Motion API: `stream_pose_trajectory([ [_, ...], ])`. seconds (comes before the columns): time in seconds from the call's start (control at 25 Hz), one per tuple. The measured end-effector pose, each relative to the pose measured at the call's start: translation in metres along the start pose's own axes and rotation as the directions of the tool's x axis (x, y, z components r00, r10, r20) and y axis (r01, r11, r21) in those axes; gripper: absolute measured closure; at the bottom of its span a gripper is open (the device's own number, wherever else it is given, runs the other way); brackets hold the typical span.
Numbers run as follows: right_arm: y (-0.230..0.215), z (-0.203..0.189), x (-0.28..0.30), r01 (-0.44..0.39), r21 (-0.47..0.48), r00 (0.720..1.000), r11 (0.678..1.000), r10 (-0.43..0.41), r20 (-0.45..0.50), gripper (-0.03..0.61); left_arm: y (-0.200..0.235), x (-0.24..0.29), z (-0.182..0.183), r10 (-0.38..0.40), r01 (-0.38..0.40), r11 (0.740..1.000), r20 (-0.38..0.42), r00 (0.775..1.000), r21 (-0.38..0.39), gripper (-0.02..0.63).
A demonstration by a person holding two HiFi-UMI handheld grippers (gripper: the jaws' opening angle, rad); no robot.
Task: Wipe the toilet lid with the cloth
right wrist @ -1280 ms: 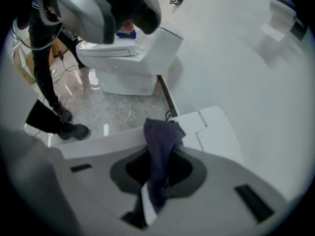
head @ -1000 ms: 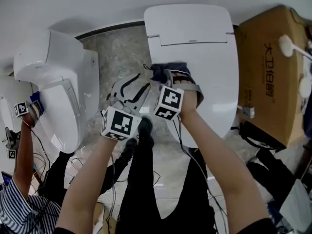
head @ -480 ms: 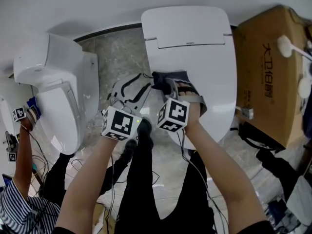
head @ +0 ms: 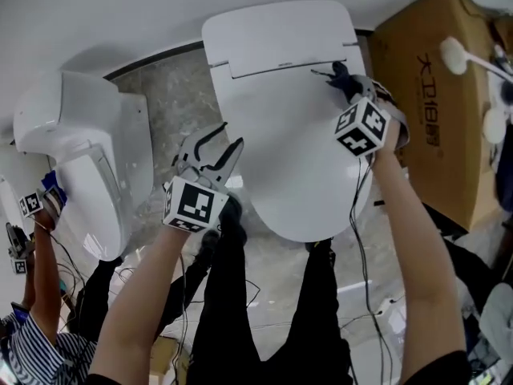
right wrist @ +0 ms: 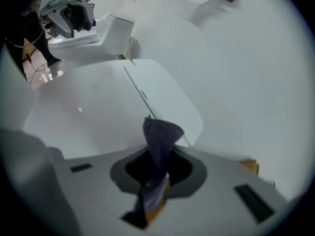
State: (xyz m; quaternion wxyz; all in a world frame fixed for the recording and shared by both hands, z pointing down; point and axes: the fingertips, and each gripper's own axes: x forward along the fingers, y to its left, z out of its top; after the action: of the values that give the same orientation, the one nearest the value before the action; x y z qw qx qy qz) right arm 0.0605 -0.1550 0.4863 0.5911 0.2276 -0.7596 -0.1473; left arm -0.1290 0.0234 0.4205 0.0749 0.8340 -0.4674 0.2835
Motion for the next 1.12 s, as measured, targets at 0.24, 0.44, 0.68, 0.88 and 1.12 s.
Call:
stream_pose_trajectory([
  [0.24,-0.038,-0.063,0.029,0.022,0.008,0.993,1.000,-0.021,-0.113,0.511,-0.022,0.027,0.022,-0.043,0.043,0.999,0.017,0.999,0.023,0.448],
  [0.44,-0.034,-0.079,0.040,0.008,-0.002,0.990,1.000,-0.009,-0.139,0.511,-0.037,0.041,0.032,-0.076,0.075,0.997,0.021,0.997,0.032,0.448],
  [0.68,-0.016,-0.085,0.043,-0.024,0.002,0.989,1.000,0.024,-0.144,0.511,-0.045,0.053,0.045,-0.112,0.111,0.993,0.039,0.993,0.030,0.448],
  [0.88,-0.002,-0.084,0.035,-0.032,-0.004,0.990,0.999,0.031,-0.137,0.511,-0.048,0.059,0.051,-0.123,0.122,0.992,0.042,0.992,0.017,0.443],
  [1.12,0.019,-0.081,0.026,-0.042,-0.011,0.992,0.999,0.040,-0.122,0.511,-0.052,0.060,0.060,-0.118,0.116,0.992,0.053,0.992,0.045,0.509],
])
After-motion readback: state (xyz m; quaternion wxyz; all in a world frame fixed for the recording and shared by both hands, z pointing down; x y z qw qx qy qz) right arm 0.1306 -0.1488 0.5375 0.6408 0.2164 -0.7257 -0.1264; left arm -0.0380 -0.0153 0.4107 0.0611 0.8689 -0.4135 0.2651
